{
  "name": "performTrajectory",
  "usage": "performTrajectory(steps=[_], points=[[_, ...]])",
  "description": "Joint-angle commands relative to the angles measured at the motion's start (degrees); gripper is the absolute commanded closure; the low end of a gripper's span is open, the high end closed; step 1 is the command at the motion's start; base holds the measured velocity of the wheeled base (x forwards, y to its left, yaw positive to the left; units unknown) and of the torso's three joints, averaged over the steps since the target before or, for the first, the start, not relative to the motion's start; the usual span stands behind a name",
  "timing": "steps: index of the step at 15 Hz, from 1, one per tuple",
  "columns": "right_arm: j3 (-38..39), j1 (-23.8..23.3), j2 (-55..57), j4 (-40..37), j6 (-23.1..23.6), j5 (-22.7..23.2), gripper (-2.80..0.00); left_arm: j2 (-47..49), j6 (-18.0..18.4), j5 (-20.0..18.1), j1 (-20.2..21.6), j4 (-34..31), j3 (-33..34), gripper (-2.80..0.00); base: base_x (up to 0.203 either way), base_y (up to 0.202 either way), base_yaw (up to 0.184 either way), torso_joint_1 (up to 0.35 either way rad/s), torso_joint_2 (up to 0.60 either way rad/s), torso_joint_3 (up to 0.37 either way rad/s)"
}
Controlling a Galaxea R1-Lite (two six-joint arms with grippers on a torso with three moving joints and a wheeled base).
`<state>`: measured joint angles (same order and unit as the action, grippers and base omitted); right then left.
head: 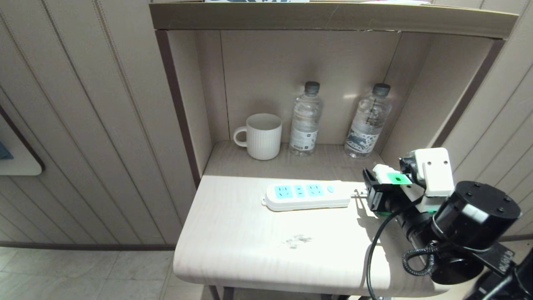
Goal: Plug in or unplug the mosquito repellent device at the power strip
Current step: Pick up the mosquito repellent liquid
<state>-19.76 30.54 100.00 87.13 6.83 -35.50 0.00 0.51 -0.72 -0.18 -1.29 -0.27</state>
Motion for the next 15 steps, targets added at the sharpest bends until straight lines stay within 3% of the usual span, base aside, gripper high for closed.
performTrajectory(steps=[1, 9, 12, 15], points=[[0.2, 0.0, 0.0, 2.8, 0.0, -0.2, 0.00, 0.1, 0.0, 0.0, 0.0, 0.0, 0.0, 0.00, 0.000, 0.000, 0.000, 0.000, 0.00, 0.000], [0.9, -0.5, -0.3, 2.8, -0.4, -0.2, 0.00, 0.1, 0.0, 0.0, 0.0, 0.0, 0.0, 0.00, 0.000, 0.000, 0.000, 0.000, 0.00, 0.000], [-2.0, -0.2, -4.5, 2.1, 2.5, -0.3, 0.00, 0.1, 0.0, -0.1, 0.0, 0.0, 0.0, 0.00, 0.000, 0.000, 0.000, 0.000, 0.00, 0.000], [-3.9, 2.7, -10.9, -5.1, 5.5, -0.9, 0.00, 0.1, 0.0, 0.0, 0.0, 0.0, 0.0, 0.00, 0.000, 0.000, 0.000, 0.000, 0.00, 0.000]])
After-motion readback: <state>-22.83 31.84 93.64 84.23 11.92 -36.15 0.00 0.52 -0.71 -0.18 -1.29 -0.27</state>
